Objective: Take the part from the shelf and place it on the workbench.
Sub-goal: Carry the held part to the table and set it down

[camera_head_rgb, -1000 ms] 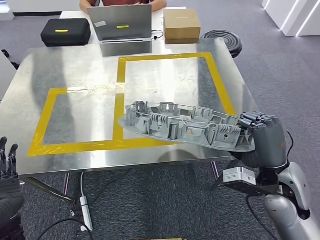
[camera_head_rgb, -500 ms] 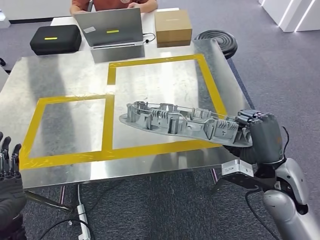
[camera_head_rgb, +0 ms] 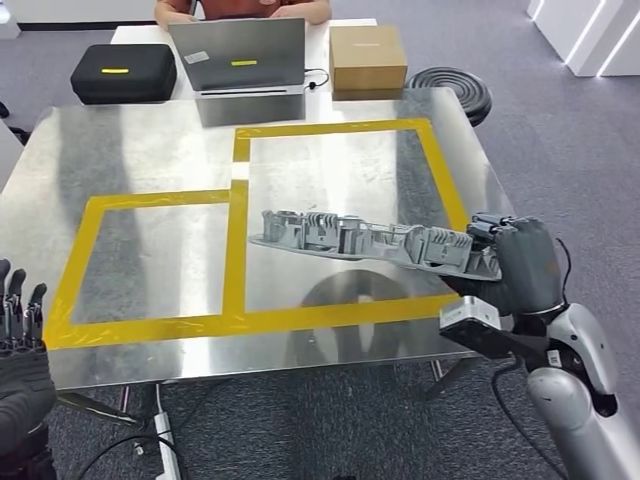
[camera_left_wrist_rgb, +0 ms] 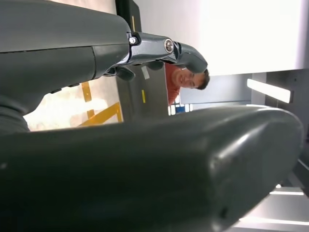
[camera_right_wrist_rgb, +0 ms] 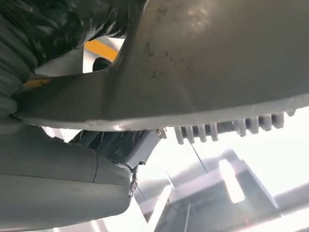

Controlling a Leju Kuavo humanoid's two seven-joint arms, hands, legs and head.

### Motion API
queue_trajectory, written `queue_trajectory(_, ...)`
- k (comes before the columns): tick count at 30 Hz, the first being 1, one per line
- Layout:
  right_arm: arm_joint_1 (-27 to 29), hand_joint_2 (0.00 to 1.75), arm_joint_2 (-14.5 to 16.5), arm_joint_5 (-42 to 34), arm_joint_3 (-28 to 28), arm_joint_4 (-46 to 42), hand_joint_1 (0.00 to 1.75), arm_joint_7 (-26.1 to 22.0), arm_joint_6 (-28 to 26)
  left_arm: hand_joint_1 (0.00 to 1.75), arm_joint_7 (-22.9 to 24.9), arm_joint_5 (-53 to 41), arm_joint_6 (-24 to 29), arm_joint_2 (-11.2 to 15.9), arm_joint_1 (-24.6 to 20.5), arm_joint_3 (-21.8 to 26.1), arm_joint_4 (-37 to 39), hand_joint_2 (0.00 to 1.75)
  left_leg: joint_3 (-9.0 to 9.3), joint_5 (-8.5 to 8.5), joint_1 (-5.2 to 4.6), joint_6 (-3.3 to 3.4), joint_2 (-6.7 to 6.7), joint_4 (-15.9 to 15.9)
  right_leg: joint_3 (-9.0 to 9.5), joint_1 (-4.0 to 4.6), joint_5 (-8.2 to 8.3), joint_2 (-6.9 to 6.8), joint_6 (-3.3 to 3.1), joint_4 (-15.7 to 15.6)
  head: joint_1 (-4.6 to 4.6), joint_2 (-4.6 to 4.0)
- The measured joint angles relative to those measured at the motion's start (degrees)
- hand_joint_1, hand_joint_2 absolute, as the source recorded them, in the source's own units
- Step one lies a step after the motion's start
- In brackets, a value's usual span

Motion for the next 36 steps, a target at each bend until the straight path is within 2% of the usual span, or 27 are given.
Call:
queue_trajectory(1, -1.01, 1.75, -0.09, 0.51, 0.22, 0.92, 1.75, 0.82, 1.06, 0.00, 0.03, 0.11, -0.22, 0.01, -0.21, -0.07, 0.04, 0.00, 0.29, -0.31, -0.11, -0.23, -0.02, 0.08, 1.45, 0.09, 1.94, -0.02, -0.23, -3.35, -0.05, 0.00)
queue_trajectory(2, -2.26, 1.75, -0.20, 1.17, 0.47, 2.02, 1.75, 1.67, 2.23, 0.00, 0.14, 0.25, -0.46, 0.02, -0.50, -0.14, 0.10, 0.00, 0.34, -0.51, -0.19, -0.47, -0.03, 0.18, 2.68, 0.17, 2.89, -0.04, -0.59, -6.10, -0.06, 0.00)
queue_trajectory(3, -3.51, 1.75, -0.29, 1.83, 0.74, 3.21, 1.75, 2.47, 3.34, 0.00, 0.27, 0.39, -0.67, 0.04, -0.85, -0.20, 0.17, 0.00, 0.21, -0.62, -0.31, -0.66, -0.03, 0.34, 3.38, 0.22, 3.07, 0.00, -0.85, -7.58, -0.16, 0.00)
queue_trajectory(5, -5.95, 1.75, -0.40, 3.01, 1.43, 5.87, 1.75, 3.59, 5.30, 0.00, 0.57, 0.71, -1.13, 0.07, -1.56, -0.37, 0.38, 0.00, 0.00, -0.54, -0.42, -0.58, 0.01, 0.42, 3.83, 0.26, 2.73, 0.14, -1.15, -8.49, -0.19, 0.00)
queue_trajectory(7, -8.07, 1.75, -0.41, 3.92, 2.36, 8.65, 1.75, 4.29, 6.76, 0.00, 0.75, 0.88, -1.49, 0.11, -2.26, -0.62, 0.64, 0.00, 0.21, -0.47, -0.43, -0.34, 0.06, 0.18, 3.87, 0.29, 2.72, 0.26, -1.21, -8.52, -0.16, 0.00)
queue_trajectory(10, -11.34, 1.75, -0.43, 5.66, 4.30, 13.05, 1.75, 5.75, 9.18, 0.00, 1.10, 1.20, -2.05, 0.20, -3.34, -1.07, 1.08, 0.00, 0.57, -0.47, -0.41, -0.37, 0.07, -0.24, 4.02, 0.35, 2.55, 0.28, -1.46, -8.51, -0.19, 0.00)
queue_trajectory(19, -20.27, 1.75, 0.17, 6.97, 11.63, 27.91, 1.75, 7.40, 14.12, 0.00, 1.89, 1.81, -3.12, 0.38, -6.41, -2.77, 2.80, 0.00, 0.75, -0.05, -0.36, -1.27, 0.07, -0.65, 4.14, 0.41, 2.67, 0.17, -1.96, -8.48, -0.16, 0.00)
queue_trajectory(24, -23.37, 1.75, 1.10, 6.37, 14.46, 33.12, 1.75, 7.47, 15.30, 0.00, 1.99, 2.10, -3.23, 0.57, -7.02, -3.25, 3.39, 0.00, 0.76, 0.00, -0.38, -1.37, 0.07, -0.63, 4.20, 0.36, 2.76, 0.15, -1.94, -8.49, -0.14, 0.00)
queue_trajectory(29, -27.69, 1.75, 3.44, 6.72, 18.41, 40.52, 1.75, 7.98, 16.37, 0.00, 2.03, 2.52, -3.42, 0.91, -8.38, -4.17, 4.31, 0.00, 0.77, 0.00, -0.45, -1.37, 0.08, -0.59, 4.22, 0.29, 2.82, 0.18, -1.86, -8.50, -0.15, 0.00)
queue_trajectory(36, -35.59, 1.75, 8.50, 7.50, 23.19, 54.75, 1.75, 9.21, 17.74, 0.00, 2.32, 3.09, -3.92, 1.40, -10.52, -5.85, 5.85, 0.00, 0.86, 0.03, -0.45, -1.42, 0.12, -0.53, 4.32, 0.29, 2.86, 0.16, -1.84, -8.50, -0.16, 0.00)
